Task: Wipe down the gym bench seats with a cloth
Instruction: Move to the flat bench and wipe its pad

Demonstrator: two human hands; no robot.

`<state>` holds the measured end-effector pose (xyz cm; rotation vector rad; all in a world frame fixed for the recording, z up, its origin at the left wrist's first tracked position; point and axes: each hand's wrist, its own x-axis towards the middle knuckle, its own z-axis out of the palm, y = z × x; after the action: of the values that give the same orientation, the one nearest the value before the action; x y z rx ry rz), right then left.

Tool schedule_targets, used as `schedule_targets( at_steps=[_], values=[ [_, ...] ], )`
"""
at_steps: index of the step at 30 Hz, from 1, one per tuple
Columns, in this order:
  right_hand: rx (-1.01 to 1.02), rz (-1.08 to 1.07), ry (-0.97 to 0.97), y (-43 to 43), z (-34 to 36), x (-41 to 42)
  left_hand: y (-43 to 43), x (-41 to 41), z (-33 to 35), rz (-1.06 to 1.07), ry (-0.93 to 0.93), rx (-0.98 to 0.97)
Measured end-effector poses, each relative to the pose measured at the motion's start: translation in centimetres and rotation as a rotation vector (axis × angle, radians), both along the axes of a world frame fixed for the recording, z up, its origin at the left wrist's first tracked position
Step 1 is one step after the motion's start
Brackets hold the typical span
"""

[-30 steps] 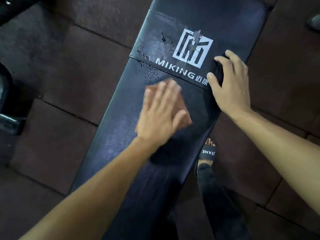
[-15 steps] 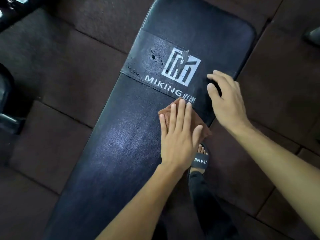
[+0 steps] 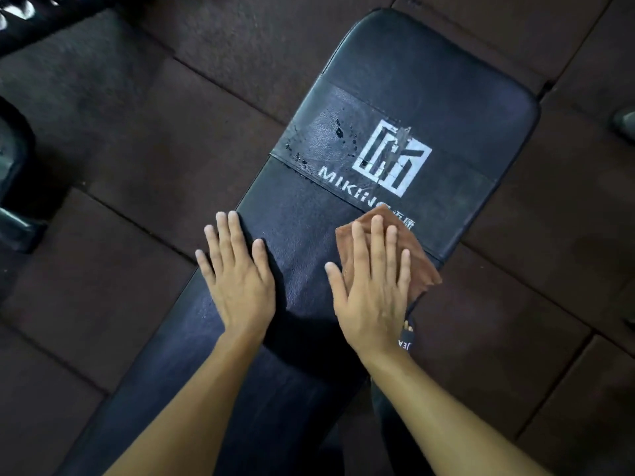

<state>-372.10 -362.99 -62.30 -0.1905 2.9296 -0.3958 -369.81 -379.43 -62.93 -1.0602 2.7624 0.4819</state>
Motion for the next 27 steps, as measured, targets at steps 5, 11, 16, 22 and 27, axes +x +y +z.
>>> schedule_targets(
  at_steps=[5, 11, 16, 22, 27],
  values=[
    [-0.309, -0.008, 0.050, 0.2, -0.3, -1.3, -0.4, 0.1, -0.2, -0.015, 0.004, 0.002],
    [-0.690, -0.248, 0.117, 1.6, 3.5, -8.3, 0.2, -1.2, 0.5, -0.112, 0.055, 0.012],
    [-0.379, 0.032, -0.062, -1.5, 2.6, -13.8, 1.9, -3.7, -0.1, -0.175, 0.028, 0.010],
    [-0.044, 0.098, -0.048, -5.3, -0.4, -21.1, 2.5, -3.7, -0.7, -0.163, -0.019, -0.072],
    [0.004, 0.569, 0.072, -5.6, -0.4, -18.9, 2.6, -3.8, -0.9, -0.170, -0.038, -0.096]
  ],
)
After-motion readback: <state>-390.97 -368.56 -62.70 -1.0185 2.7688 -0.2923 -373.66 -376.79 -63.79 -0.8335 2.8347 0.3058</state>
